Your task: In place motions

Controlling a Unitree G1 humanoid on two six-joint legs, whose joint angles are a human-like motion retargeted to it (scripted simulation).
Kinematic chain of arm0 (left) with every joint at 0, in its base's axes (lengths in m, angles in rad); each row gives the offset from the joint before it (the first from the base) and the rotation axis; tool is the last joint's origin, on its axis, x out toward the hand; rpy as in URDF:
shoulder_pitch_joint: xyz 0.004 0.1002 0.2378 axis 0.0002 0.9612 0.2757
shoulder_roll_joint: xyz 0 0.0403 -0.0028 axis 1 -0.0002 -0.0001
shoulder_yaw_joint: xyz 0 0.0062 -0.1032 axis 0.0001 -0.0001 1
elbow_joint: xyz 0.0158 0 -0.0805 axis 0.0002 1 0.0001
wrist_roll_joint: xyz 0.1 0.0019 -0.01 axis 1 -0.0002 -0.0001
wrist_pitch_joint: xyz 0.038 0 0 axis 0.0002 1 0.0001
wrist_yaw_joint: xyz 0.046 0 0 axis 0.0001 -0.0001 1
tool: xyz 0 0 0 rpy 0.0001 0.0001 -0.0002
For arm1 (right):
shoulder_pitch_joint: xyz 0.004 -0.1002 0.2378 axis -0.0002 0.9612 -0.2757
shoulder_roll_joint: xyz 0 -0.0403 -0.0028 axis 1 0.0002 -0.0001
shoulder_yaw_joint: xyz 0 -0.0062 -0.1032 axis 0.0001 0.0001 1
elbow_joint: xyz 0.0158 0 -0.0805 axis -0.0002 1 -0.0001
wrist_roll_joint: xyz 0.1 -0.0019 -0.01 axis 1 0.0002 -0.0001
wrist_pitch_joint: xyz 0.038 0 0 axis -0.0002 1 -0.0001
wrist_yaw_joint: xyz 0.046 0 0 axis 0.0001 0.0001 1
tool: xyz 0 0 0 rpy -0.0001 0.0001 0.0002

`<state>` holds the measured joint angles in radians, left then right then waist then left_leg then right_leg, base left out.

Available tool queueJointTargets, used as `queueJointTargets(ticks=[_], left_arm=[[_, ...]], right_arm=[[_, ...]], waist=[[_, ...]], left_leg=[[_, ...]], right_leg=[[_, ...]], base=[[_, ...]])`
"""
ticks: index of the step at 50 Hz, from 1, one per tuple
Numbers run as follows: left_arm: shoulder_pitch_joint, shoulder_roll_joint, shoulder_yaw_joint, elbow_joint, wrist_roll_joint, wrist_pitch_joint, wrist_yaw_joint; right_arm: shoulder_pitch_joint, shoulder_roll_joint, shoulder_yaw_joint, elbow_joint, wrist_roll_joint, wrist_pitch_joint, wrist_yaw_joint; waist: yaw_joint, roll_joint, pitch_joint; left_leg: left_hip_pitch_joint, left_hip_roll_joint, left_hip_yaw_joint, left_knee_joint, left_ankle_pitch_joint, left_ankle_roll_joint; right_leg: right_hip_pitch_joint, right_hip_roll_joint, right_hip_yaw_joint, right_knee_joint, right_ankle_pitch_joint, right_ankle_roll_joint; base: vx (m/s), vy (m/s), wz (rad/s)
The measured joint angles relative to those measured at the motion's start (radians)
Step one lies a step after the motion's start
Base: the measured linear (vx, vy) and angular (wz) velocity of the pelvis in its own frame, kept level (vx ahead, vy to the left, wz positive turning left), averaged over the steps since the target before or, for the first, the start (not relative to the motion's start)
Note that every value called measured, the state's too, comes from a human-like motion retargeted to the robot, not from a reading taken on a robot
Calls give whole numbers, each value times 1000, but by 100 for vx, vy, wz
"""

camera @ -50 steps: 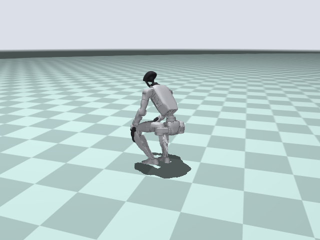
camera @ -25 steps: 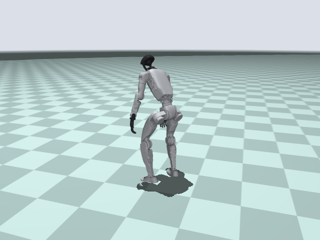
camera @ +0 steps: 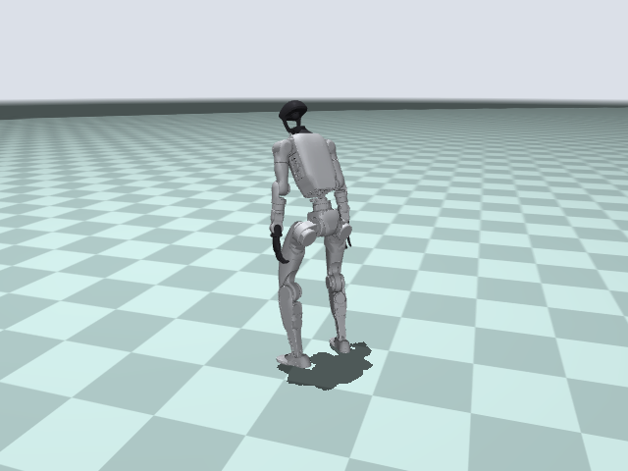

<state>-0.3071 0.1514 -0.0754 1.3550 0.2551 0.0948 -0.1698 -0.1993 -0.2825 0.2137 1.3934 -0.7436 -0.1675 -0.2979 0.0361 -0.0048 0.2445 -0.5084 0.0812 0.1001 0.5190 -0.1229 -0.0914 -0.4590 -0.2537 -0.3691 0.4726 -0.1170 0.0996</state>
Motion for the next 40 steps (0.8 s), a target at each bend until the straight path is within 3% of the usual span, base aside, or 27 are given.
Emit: queueJointTargets(ticks=[4, 11, 15, 20, 23, 27, 35, 38, 40], left_arm=[[-90, 29, -29, -83, -43, 9, 35], [-234, 67, -21, -189, -33, 16, 28], [-292, 92, -12, -199, -28, 29, 15], [-298, 84, -5, -172, 11, 33, 21], [-265, 79, 3, -151, 18, 21, 28], [-201, 84, -12, -96, 49, 15, -2], [6, 42, -59, 37, 89, 71, 7], [111, -13, -29, 89, 46, 42, 25], [183, -41, -5, 125, 21, -23, 49]], right_arm=[[-86, -43, 31, -89, 15, -4, -43], [-213, -94, 8, -241, -43, 33, -71], [-278, -118, 18, -285, -26, 17, -46], [-282, -123, -4, -306, -48, 20, -24], [-262, -99, -14, -298, -40, 37, 3], [-201, -70, -24, -278, -17, 62, 155], [-51, 6, -56, -128, -68, 109, 335], [22, 38, -72, -29, -12, 101, 375], [66, 51, -73, 41, 40, 84, 406]], waist=[[-21, 25, -21], [31, -2, -84], [34, -17, -81], [43, -21, -76], [38, -18, -84], [26, -18, -108], [-22, -26, -195], [-5, -15, -203], [1, -4, -210]], left_leg=[[-260, 8, -46, 329, -105, 14], [-634, 5, -26, 758, -192, 40], [-740, 20, 0, 921, -214, 57], [-746, 19, 16, 1001, -233, 92], [-700, 19, 6, 956, -232, 90], [-579, -1, -19, 779, -191, 62], [-173, -45, -34, 83, 22, 8], [40, -29, -17, -186, 105, -11], [169, -24, -13, -319, 138, -14]], right_leg=[[-221, 6, 70, 285, -123, 15], [-607, 12, 148, 720, -283, -8], [-732, -3, 162, 907, -344, -34], [-744, -22, 170, 999, -380, -55], [-691, -28, 174, 945, -367, -39], [-562, -37, 167, 758, -306, -3], [-176, -21, 92, 99, -44, 17], [19, 17, 34, -146, 62, 9], [132, 45, 9, -268, 111, 12]], base=[[-17, 1, 56], [-9, 2, 3], [1, -1, 5], [8, -3, 9], [3, -2, -2], [2, -8, 3], [8, -5, -4], [21, -14, -53], [36, -15, -47]])
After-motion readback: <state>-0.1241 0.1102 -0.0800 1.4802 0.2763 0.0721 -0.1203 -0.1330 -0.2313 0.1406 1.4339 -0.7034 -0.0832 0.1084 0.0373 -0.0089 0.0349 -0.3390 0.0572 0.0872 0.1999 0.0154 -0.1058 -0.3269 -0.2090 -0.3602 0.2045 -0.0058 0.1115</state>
